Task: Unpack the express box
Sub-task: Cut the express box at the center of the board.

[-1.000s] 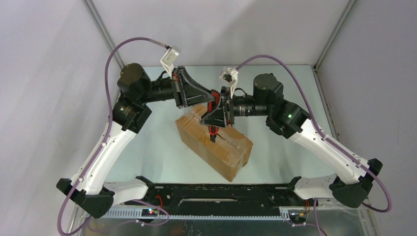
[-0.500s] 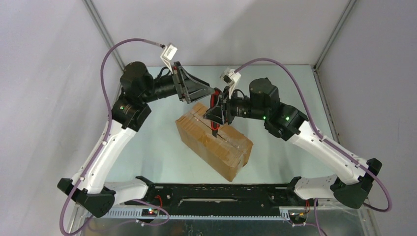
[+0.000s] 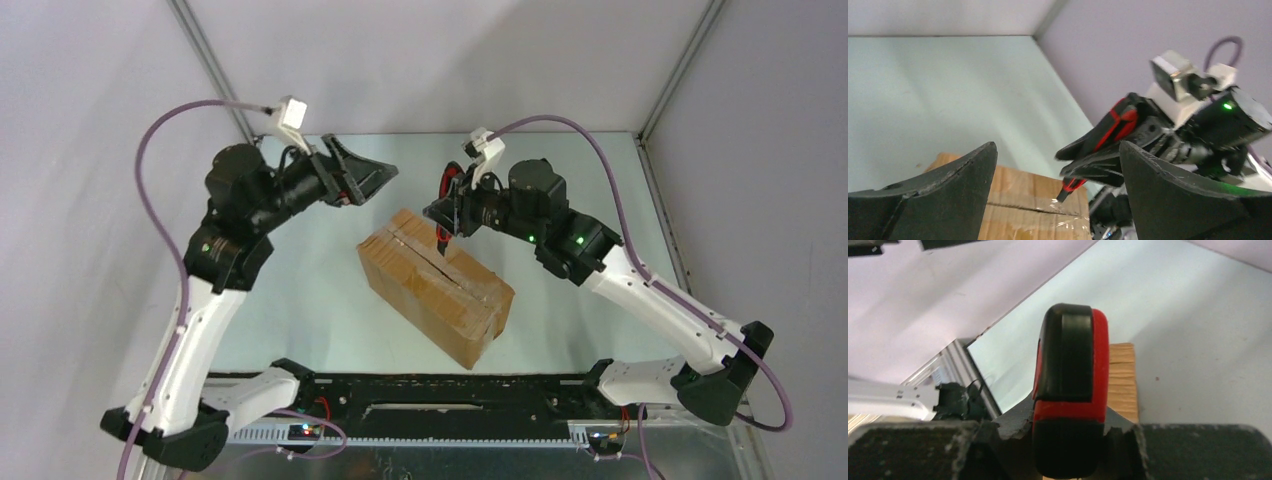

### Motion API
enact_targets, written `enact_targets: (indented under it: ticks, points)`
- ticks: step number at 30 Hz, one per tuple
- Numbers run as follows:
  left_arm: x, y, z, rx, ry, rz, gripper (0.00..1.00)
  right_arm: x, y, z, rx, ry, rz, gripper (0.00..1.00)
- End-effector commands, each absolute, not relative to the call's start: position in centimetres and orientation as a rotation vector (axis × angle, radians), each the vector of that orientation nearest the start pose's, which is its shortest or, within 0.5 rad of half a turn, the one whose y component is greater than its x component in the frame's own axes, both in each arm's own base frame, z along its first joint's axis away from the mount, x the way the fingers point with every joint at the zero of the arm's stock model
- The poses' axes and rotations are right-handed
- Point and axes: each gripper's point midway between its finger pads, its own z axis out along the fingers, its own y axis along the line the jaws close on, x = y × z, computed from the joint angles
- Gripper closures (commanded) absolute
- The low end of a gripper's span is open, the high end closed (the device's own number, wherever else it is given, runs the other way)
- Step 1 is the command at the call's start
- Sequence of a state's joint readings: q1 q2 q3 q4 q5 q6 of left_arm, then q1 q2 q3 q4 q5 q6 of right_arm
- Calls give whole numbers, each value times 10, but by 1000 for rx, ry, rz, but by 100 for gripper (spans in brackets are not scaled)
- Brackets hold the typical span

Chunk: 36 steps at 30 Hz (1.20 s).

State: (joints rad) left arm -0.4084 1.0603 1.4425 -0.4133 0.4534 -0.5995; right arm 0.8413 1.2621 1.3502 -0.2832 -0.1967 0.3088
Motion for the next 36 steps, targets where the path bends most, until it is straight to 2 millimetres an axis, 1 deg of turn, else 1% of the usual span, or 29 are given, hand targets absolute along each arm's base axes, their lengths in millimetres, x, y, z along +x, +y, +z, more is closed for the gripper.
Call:
enact_targets:
  ticks: [1,5,7,8,10,13,15,17,19,22,24,27,31,34,36]
  points:
    - [263,-151,429,-73,1783,-797,5,265,332,401,-535,1587,919,100]
    - [269,-102,385,-296,1845,-566,1,283,336,411,-499,1520,882,100]
    - [272,-87,358,-362,1894,-498,0,292,339,416,-480,1484,875,100]
    - [274,-84,345,-376,1925,-500,0,296,340,417,-476,1473,867,100]
    - [281,-87,316,-387,1986,-520,0,303,346,413,-474,1469,865,100]
    - [291,-103,282,-338,2063,-621,0,312,355,404,-480,1468,865,100]
    - [296,-110,263,-316,2113,-643,0,317,362,399,-482,1466,869,100]
    - [303,-121,254,-273,2113,-706,0,322,367,396,-480,1463,871,100]
    - [307,-128,243,-275,2145,-746,0,326,371,393,-478,1458,872,100]
    - [310,-127,223,-323,2185,-731,1,329,377,390,-478,1445,881,100]
    - [311,-129,216,-338,2187,-748,1,330,383,389,-484,1433,892,100]
    - [307,-135,212,-324,2201,-793,1,333,391,384,-495,1422,884,100]
    - [298,-142,219,-287,2194,-850,2,336,398,379,-507,1409,883,100]
    - [290,-139,226,-274,2201,-827,2,336,403,377,-511,1402,891,100]
    - [282,-135,224,-289,2223,-795,1,334,408,375,-518,1396,888,100]
